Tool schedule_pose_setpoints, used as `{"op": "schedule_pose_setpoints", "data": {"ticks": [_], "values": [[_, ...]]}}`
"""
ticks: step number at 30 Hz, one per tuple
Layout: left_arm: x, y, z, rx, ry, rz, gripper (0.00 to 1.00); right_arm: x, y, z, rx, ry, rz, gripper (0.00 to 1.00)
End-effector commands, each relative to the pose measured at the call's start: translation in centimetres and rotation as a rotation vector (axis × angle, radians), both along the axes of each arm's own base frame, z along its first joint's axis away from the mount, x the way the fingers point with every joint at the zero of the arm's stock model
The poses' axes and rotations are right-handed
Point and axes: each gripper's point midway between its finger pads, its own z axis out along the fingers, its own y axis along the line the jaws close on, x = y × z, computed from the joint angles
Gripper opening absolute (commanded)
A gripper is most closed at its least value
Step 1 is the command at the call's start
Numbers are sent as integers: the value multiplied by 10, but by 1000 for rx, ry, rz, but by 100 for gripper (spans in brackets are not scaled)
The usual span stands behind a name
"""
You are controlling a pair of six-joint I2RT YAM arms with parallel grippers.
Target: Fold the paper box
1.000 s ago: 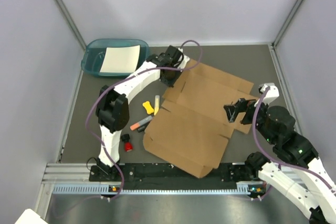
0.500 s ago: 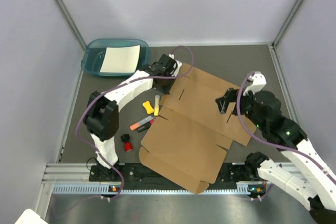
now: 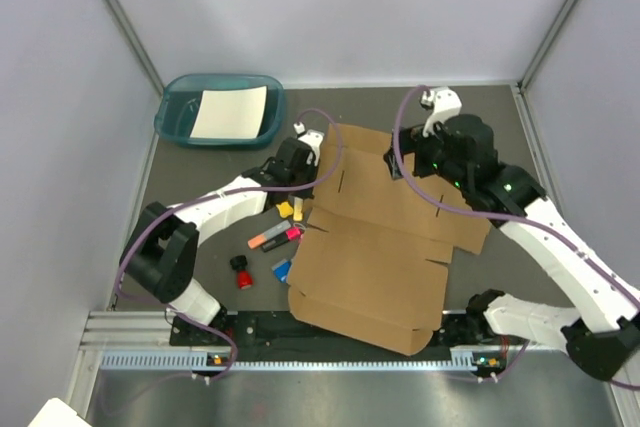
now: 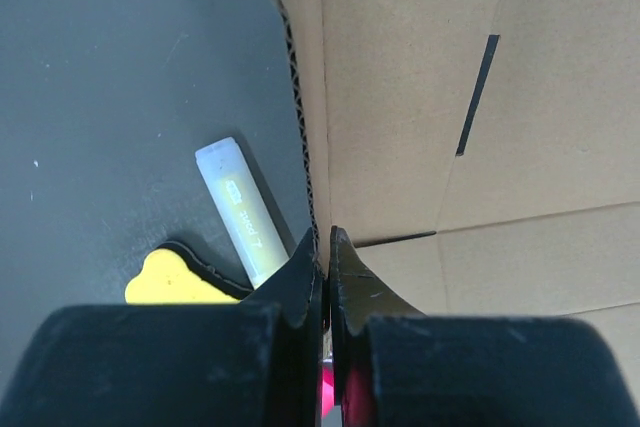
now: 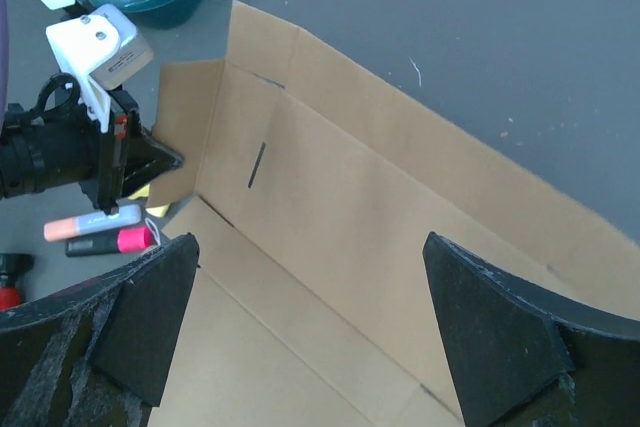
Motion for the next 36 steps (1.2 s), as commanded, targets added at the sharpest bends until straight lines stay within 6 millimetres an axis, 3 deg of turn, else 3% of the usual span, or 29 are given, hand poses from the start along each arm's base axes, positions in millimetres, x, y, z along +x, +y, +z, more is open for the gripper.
{"op": "schedule_pose_setpoints", "data": {"ticks": [1,7,9,12,15,21,25,26,30,36], "values": [[21,-15,31,-78,-126,-2,0,22,19,14,-58,-59,82,97],[19,-26,43,-45,-127,-134,0,52,47,-13,-162,-116,212,97],[20,-38,52,-33,-133,-234,0,63,47,-24,-227,-138,215,97],[17,-42,52,9,-114,-325,0,73,51,-22,-205,-154,236,98],[12,-39,46,52,-109,-369,0,86,45,-14,-223,-179,221,98],[11,-23,28,130,-97,-336,0,107,29,-18,-201,-163,180,97],[11,-22,22,151,-92,-331,0,122,17,-38,-177,-109,157,97],[10,-22,21,155,-90,-331,0,126,19,-51,-160,-70,160,96],[9,-22,20,163,-95,-335,0,136,26,-65,-142,-35,186,94],[15,-16,22,196,-122,-308,0,154,30,-67,-126,-25,213,94]]}}
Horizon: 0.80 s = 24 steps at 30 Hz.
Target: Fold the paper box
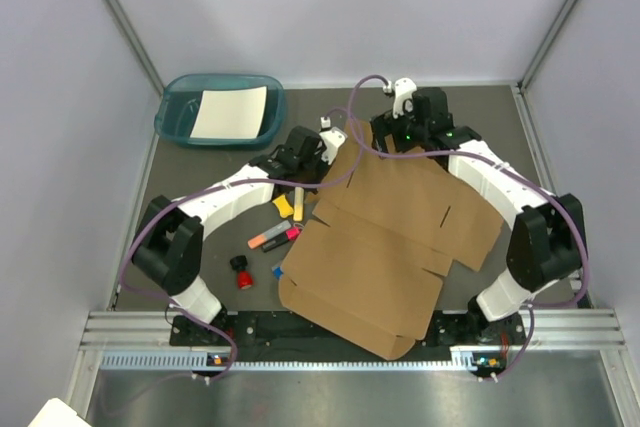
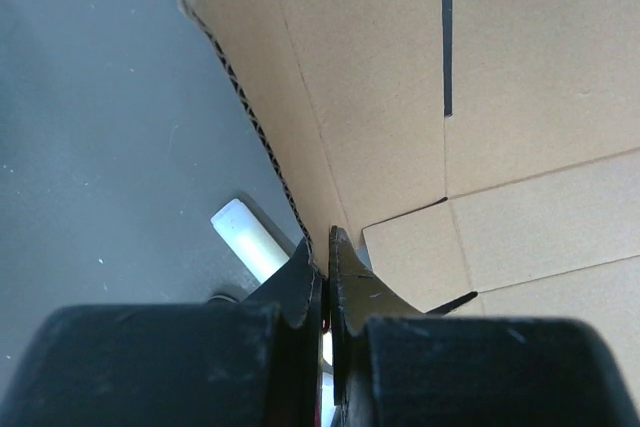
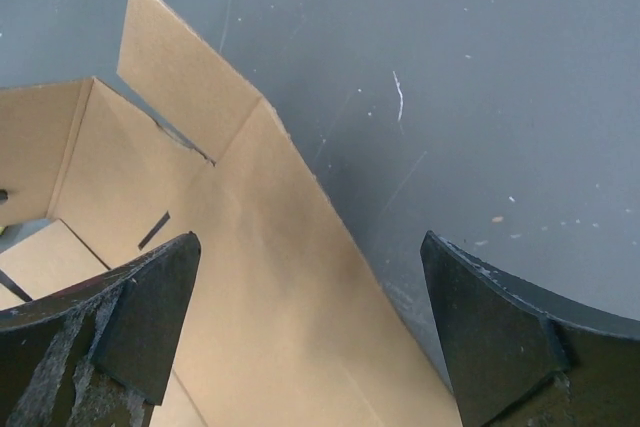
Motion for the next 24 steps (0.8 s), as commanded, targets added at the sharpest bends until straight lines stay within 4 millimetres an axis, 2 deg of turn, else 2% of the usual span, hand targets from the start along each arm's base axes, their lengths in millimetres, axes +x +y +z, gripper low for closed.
{"op": "schedule_pose_setpoints", "data": {"ticks": [1,4,7,8,10,11,14,20,24], "values": [[4,7,1,54,-47,-7,0,23,15,40,89,-85,52,93],[5,10,2,63,-55,1,0,26,16,31,96,-57,64,87],[8,14,3,77,-68,16,0,24,17,17,96,-22,76,76],[9,15,4,86,-75,20,0,23,17,12,93,-12,77,67],[13,22,6,109,-100,48,0,20,17,4,93,2,79,60],[14,23,7,113,-103,54,0,20,17,0,92,9,76,53],[15,21,12,94,-110,61,0,17,19,-4,108,26,83,50],[14,19,5,91,-87,65,0,11,20,-11,117,50,90,50],[13,19,-1,93,-70,71,0,7,19,-16,115,61,88,40]]}}
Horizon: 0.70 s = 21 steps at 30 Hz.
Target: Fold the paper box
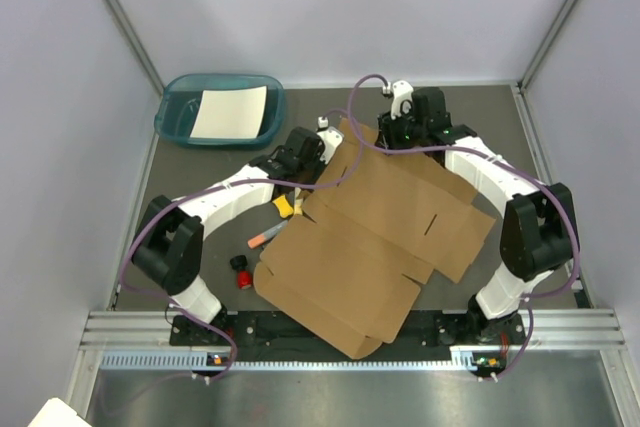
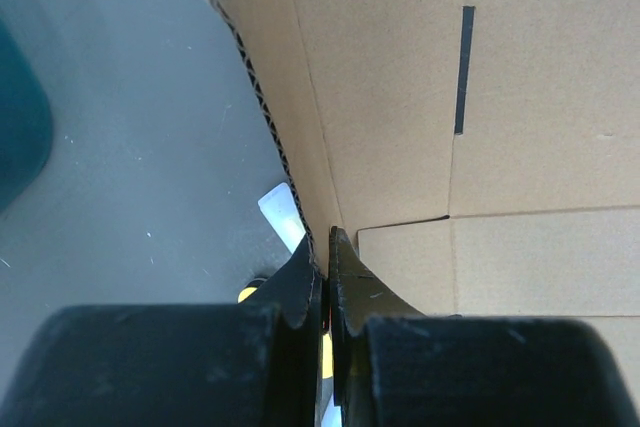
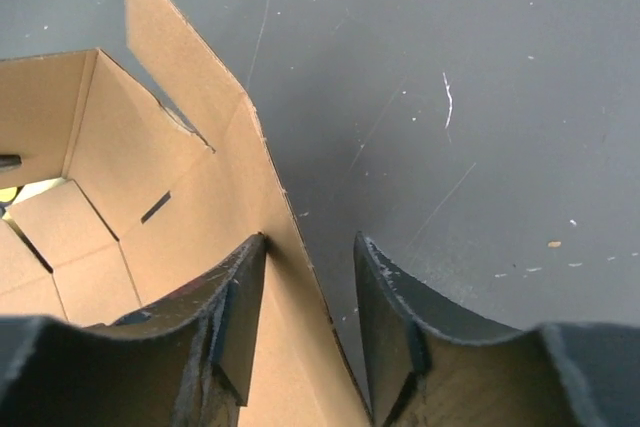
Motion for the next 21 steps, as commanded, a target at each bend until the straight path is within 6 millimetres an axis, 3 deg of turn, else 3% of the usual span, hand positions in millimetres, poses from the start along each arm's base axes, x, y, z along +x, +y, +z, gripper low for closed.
{"op": "schedule_pose_setpoints", "data": {"ticks": [1,6,11,15,18,20,21], "values": [[3,0,1,4,-19,9,0,0,3,8,36,-18,10,35],[11,4,13,9,-44,57,0,-3,6,15,54,-21,8,25],[17,2,33,-15,-63,91,0,-8,9,19,33,-39,18,1],[20,12,64,-9,-106,142,5,-7,5,26,19,-67,6,0],[19,24,86,-1,-167,170,13,-7,2,30,4,-89,3,0],[18,32,95,3,-188,211,42,-7,2,30,4,-91,3,0],[17,36,104,-10,-208,230,50,-7,3,29,5,-87,6,0]]}}
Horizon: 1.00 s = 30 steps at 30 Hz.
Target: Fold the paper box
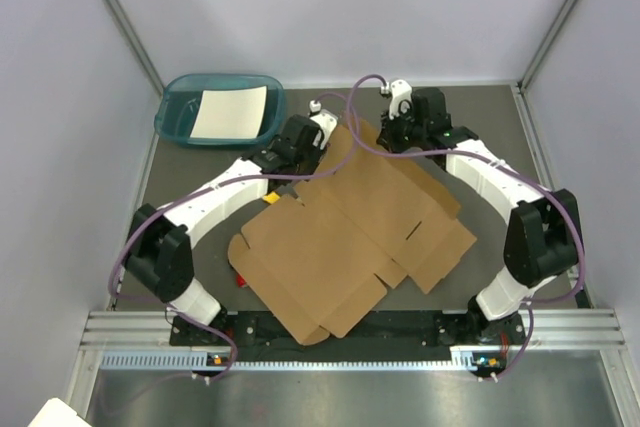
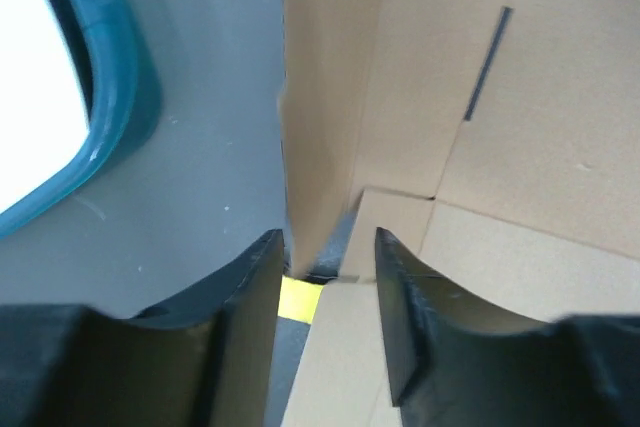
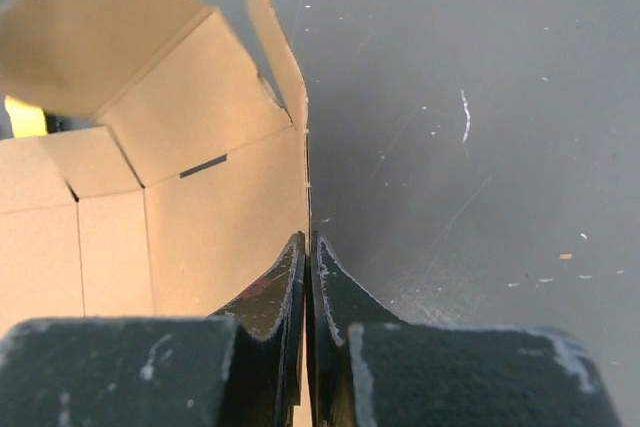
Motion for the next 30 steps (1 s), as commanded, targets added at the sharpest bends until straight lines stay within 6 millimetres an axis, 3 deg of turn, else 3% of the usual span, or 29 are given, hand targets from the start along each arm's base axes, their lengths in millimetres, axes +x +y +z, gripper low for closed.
{"op": "schedule_pose_setpoints", "data": {"ticks": [1,3,7,11,12,14,15,18,19,27,30], "values": [[3,27,67,-47,-150,147,57,3,-9,15,-18,-62,-25,0],[4,38,81,-45,-189,203,99,1,-6,16,-10,-59,-16,0],[8,51,107,-91,-265,287,99,-4,-5,19,10,-53,-13,0],[21,19,146,-317,-355,155,99,-16,2,24,70,-33,20,0],[17,-2,144,-381,-327,44,99,-17,4,24,82,-26,30,0],[18,-21,148,-444,-319,-60,98,-28,10,26,125,3,62,0],[15,-43,147,-493,-290,-176,98,-32,11,26,139,15,68,0],[19,-59,142,-542,-252,-299,97,-47,11,28,162,31,104,0],[12,-70,141,-586,-219,-376,97,-54,9,25,162,47,113,0],[29,-72,120,-725,-92,-528,98,-71,0,44,237,72,147,0],[30,-68,122,-803,-70,-558,99,-72,-1,50,264,81,164,0]]}}
